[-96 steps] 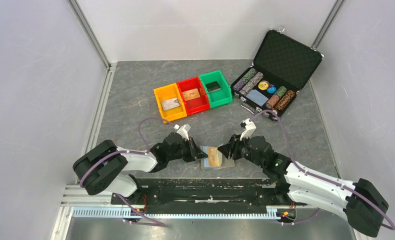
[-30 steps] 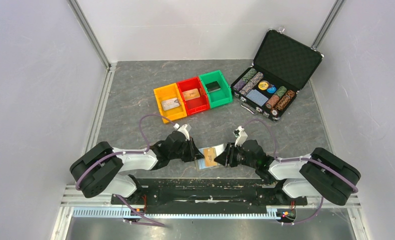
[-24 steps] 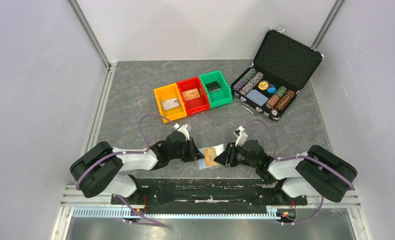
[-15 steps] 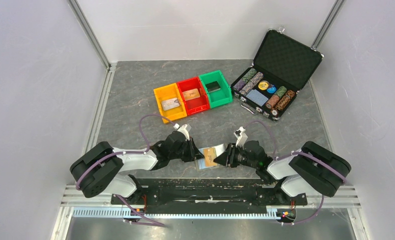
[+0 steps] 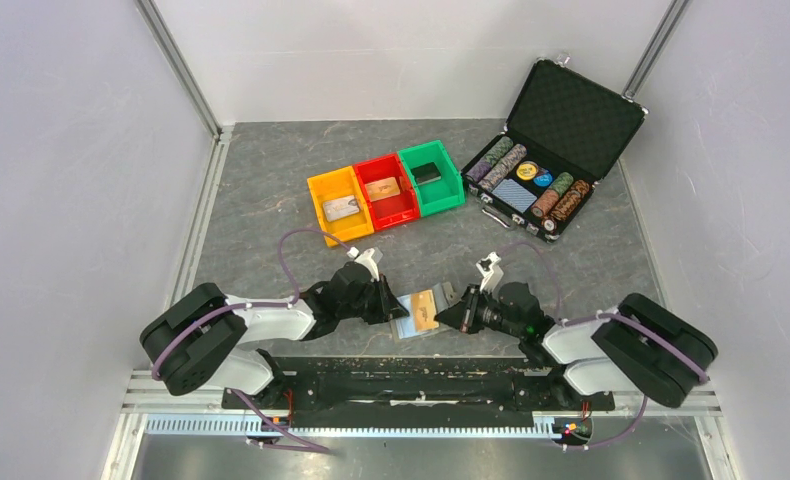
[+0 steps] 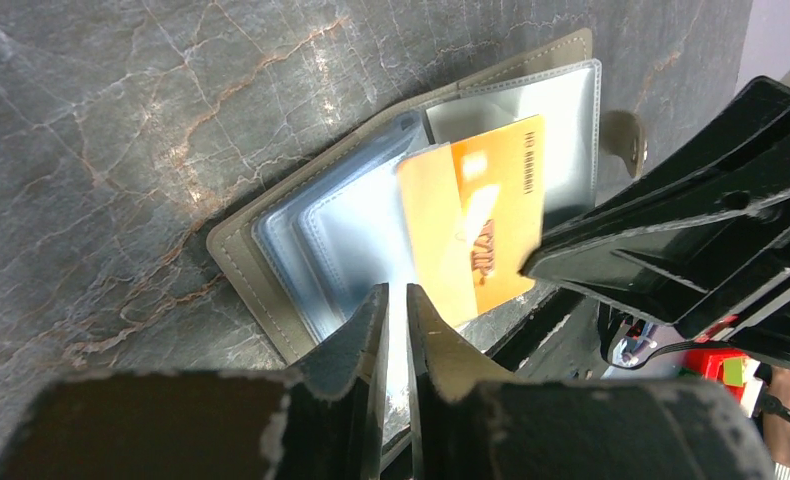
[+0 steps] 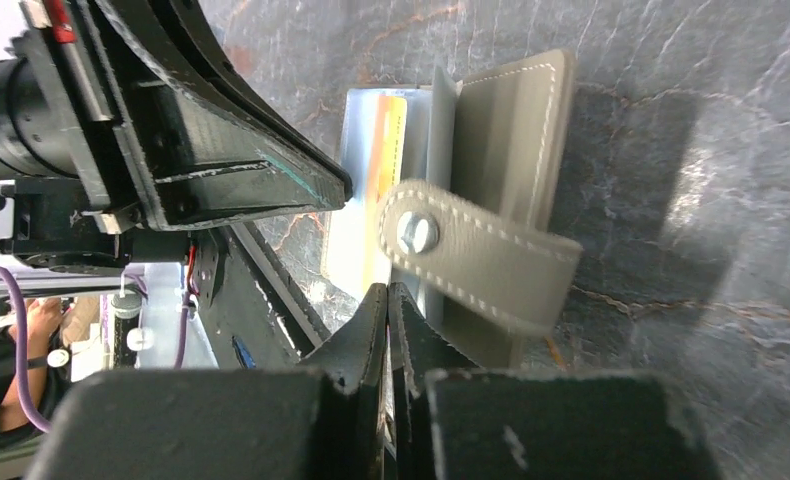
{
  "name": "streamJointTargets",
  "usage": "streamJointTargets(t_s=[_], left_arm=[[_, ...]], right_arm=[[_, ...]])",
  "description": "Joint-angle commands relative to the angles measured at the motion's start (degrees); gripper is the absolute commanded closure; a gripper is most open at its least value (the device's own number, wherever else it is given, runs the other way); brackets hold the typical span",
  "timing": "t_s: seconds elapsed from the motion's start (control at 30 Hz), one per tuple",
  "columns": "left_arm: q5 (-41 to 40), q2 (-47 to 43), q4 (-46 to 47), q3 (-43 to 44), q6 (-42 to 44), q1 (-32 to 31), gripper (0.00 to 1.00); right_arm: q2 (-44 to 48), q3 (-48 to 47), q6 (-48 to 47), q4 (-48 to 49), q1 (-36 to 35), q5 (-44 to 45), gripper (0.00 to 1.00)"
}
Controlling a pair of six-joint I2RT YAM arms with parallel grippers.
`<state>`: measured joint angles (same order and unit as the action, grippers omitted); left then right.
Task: Take the credit cards out of the card holder
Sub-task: Remove the credit card from the card holder.
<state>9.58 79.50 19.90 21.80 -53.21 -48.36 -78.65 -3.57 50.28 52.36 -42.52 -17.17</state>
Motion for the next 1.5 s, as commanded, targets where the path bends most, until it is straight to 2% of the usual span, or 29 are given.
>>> streamJointTargets(t_s=[0.0,0.17,0.3,0.43,0.53,0.7,0.83,0.93,1.1,1.33,1.47], left_arm=[[-2.0,0.9,-1.9,-0.5,1.8,-0.2,0.81],[-2.0,-1.2,-2.3,-0.6,1.8,-0.2,0.75],[0.1,-4.8,-6.2,1.8,2.6,-0.2,0.65],[0.0,-10.3,-14.6,7.5,5.6,-0.2,0.56],[-3.0,-15.0,-22.6,11.6,8.1,-0.2,0.53],[-5.6,-21.1,-34.4,19.4,16.4,-0.1,0.47],[-3.6,-22.4,-40.3,23.6,22.4,-0.1,0.48],[0.9,-24.5,-41.2,25.0,25.6,-0.1,0.47],[9.2,-23.6,-45.2,29.2,30.7,-0.1,0.46],[18.3,-17.9,-46.3,32.6,33.6,-0.1,0.49],[19.7,-15.6,-45.8,33.2,34.0,-0.1,0.51]], right_arm=[[6.8,1.1,-3.7,-4.7,2.2,1.7,1.00],[15.1,-0.1,-8.9,-15.1,5.4,1.6,1.00],[19.9,-4.2,-14.8,-23.5,7.7,-1.4,1.00],[22.9,-8.5,-20.8,-29.3,9.2,-6.2,1.00],[23.0,-12.7,-26.6,-34.2,9.7,-11.1,1.00],[22.9,-18.7,-34.9,-43.3,9.7,-16.7,1.00],[22.8,-20.1,-36.1,-42.9,9.8,-25.6,1.00],[23.4,-19.2,-35.8,-40.0,9.7,-31.7,1.00],[24.9,-17.0,-33.7,-35.3,9.6,-36.7,1.00],[24.9,-15.3,-29.5,-29.6,9.7,-38.6,1.00],[25.4,-15.2,-29.2,-28.7,9.6,-38.9,1.00]])
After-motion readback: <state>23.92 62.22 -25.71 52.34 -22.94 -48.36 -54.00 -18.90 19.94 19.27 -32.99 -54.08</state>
